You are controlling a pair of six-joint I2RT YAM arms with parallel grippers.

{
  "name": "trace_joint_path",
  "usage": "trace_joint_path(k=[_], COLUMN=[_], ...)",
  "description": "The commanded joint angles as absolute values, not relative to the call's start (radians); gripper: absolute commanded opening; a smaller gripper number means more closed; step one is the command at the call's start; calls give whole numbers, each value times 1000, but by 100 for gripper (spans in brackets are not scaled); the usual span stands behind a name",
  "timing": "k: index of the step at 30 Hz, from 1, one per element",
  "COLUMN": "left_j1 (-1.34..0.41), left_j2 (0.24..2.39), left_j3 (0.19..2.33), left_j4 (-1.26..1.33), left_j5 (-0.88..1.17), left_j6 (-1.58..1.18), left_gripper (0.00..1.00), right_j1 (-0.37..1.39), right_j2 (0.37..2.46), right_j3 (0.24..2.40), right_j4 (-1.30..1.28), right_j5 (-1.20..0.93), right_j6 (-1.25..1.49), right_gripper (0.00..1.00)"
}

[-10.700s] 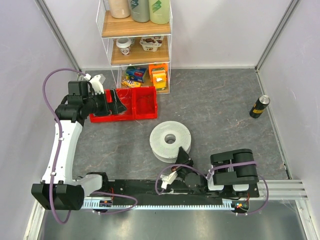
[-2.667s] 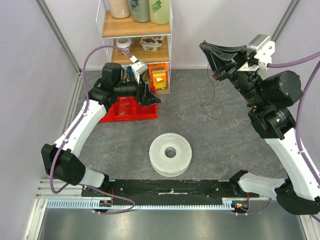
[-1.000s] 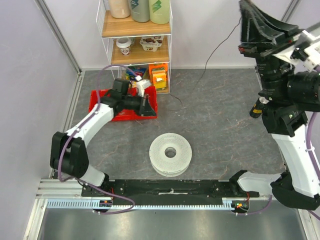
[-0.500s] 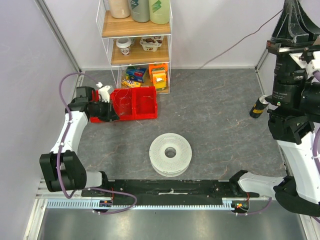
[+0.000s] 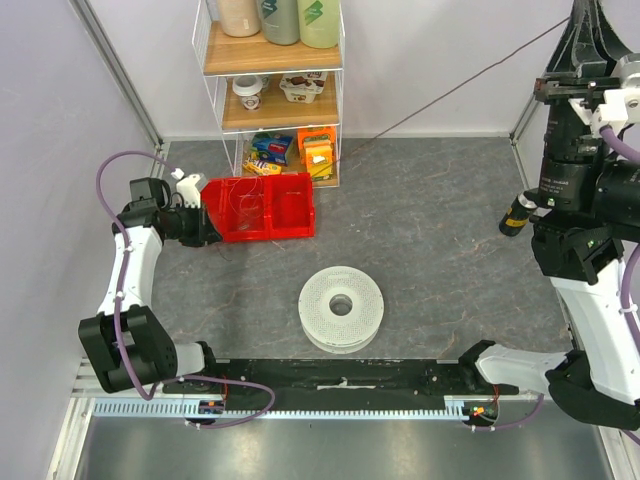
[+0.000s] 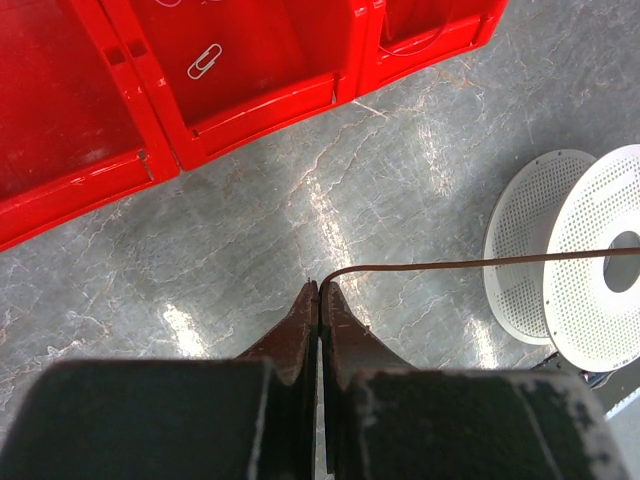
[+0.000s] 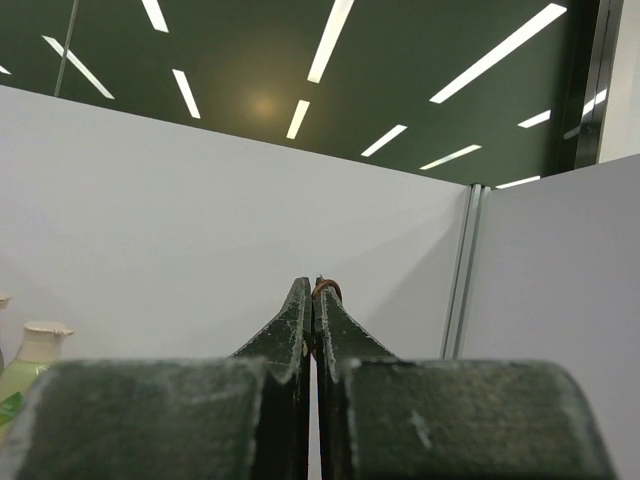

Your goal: Wrap the cables

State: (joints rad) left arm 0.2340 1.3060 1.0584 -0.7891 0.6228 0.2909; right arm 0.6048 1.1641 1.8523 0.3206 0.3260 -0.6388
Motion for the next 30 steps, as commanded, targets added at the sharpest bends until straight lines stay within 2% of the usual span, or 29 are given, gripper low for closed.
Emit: trace_joint_path(k=[1,30], left_j1=[255,275], left_j2=[1304,1327], left_j3=[1072,1075], left_j4=[-802,-802], left_j5=[607,601], left_j6=[344,327], left_gripper=[2,2], right_j1=[604,604], right_j2=[1157,1224], right_j3=[1882,1966], right_j4=[397,443], right_j5=[370,388], right_j6=[-695,-756], right_gripper=[0,0])
